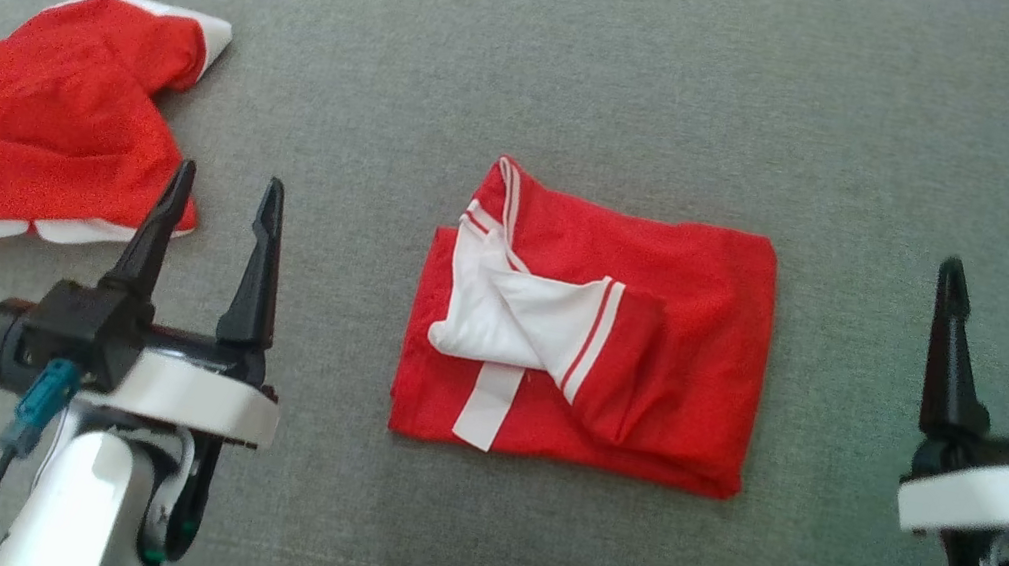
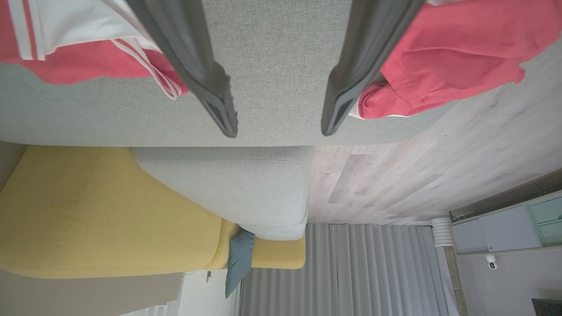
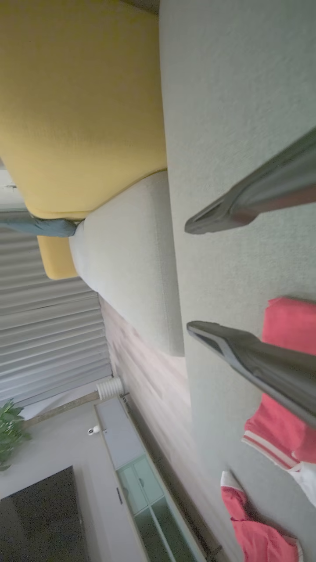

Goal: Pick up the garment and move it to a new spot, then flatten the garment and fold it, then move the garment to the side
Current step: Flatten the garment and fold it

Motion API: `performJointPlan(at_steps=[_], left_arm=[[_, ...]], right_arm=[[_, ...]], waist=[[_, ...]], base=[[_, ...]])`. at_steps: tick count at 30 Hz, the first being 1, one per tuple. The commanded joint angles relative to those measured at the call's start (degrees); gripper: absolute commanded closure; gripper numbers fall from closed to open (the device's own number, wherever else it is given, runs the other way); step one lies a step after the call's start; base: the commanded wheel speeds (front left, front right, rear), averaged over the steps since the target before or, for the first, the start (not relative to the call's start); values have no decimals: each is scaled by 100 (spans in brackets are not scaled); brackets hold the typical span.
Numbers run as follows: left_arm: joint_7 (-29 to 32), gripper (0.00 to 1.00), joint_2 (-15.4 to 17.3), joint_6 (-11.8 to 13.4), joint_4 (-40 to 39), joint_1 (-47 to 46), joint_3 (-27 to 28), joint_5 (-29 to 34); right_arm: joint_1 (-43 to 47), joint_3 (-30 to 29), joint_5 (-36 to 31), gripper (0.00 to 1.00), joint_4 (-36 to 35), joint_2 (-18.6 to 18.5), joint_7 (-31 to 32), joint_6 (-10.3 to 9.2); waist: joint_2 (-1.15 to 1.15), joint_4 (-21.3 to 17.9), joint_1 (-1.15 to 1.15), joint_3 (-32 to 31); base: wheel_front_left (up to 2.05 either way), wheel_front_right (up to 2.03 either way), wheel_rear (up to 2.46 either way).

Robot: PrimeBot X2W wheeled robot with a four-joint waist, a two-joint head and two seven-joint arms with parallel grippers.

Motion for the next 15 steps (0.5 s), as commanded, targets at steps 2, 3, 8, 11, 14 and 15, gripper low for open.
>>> performJointPlan(at_steps=[2,3,8,11,14,15], left_arm=[[-29,0,136,20,-152,-14,237,3],[-29,0,153,21,-141,2,245,-1],[-29,0,201,33,-112,75,255,-36],[-27,0,218,51,-110,99,254,-45],[-21,0,227,59,-121,104,231,-46],[-19,0,231,62,-125,103,225,-47]], right_arm=[[82,45,-85,0,-372,-45,98,22],[177,31,-109,0,-451,-49,149,22],[497,56,-159,0,-737,14,344,22],[544,71,-149,0,-774,52,381,22],[565,73,-153,0,-778,64,407,22],[566,80,-166,0,-773,54,423,22]], waist=[[0,-68,0,-56],[0,-88,0,-70],[0,-151,0,-116],[0,-171,0,-138],[0,-168,0,-151],[0,-166,0,-152]], base=[[0,0,0],[0,0,0],[0,0,0],[0,0,0],[0,0,0],[0,0,0]])
